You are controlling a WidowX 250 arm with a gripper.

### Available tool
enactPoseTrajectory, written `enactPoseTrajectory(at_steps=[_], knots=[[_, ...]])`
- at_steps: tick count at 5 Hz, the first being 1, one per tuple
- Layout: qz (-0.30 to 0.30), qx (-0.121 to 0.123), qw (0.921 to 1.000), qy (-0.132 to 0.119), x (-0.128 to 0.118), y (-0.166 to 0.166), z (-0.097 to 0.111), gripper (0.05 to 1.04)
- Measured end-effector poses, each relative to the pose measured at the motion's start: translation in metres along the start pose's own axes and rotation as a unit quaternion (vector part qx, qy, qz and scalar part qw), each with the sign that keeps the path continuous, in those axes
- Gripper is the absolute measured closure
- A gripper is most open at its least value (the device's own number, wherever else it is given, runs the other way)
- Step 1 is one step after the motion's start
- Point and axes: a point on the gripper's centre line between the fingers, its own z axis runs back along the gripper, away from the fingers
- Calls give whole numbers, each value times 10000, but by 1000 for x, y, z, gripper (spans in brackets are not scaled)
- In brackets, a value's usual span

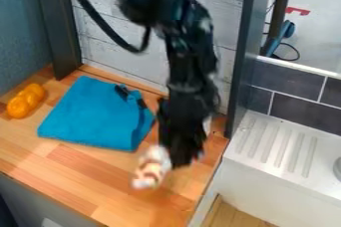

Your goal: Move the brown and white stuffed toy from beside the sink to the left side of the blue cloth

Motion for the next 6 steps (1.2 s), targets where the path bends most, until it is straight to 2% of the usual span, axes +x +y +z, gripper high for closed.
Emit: enactPoseTrajectory(at_steps=[1, 2, 3, 4, 5, 6], knots=[[129, 220, 9995, -183, -9, 13, 23, 698], [335, 262, 9991, 23, -29, 23, 34, 698], [836, 210, 9962, 143, -67, 47, 40, 698], [1317, 214, 9910, 55, -102, 81, 30, 698], [1458, 471, 9877, -301, -133, 116, 20, 698], [1848, 744, 9788, -479, -160, 145, 19, 698]])
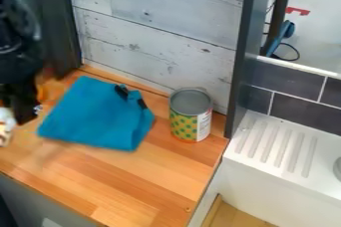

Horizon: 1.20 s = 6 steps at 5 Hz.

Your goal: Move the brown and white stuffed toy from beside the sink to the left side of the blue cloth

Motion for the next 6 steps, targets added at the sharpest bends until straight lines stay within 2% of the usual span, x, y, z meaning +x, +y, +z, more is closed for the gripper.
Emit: enactPoseTrajectory(at_steps=[1, 2, 4, 5, 6], knots=[[90, -44, 9997, 203, -3, 14, -16, 698], [165, -55, 9993, 332, -8, 30, -23, 698], [193, -203, 9989, 366, -3, 48, -42, 698], [205, -392, 9981, 430, -2, 46, -55, 698], [151, -463, 9981, 379, 1, 45, -60, 698]])
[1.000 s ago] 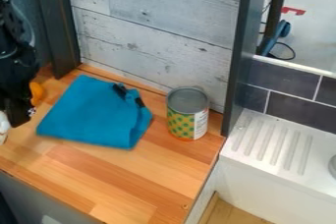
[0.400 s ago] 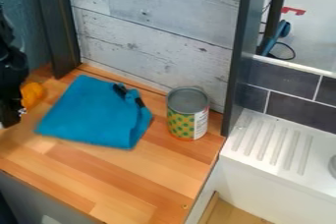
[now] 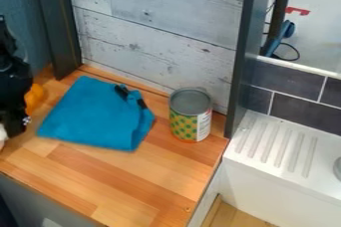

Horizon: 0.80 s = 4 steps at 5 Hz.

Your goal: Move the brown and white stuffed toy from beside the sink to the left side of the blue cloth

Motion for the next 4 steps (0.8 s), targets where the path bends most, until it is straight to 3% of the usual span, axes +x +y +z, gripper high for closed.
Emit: enactPoseTrajectory(at_steps=[1, 2, 3, 4], knots=[[-39, -38, 10000, -6, 1, -1, -1, 648], [-1, 11, 10000, 31, 0, 0, -1, 348], [157, 344, 9992, -153, -1, -6, 19, 85], [608, 670, 9956, -238, -16, -17, 44, 80]])
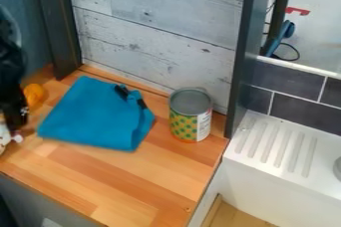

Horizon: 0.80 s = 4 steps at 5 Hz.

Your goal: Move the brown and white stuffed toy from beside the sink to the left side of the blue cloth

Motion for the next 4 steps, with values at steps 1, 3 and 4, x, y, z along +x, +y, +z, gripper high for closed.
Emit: enactPoseTrajectory(at_steps=[1, 3, 4], knots=[[-167, 240, 9996, 11, 0, -19, 28, 83], [-813, -763, 9935, 222, 14, -111, 46, 83], [-1268, -783, 9879, 434, 30, -147, 57, 83]])
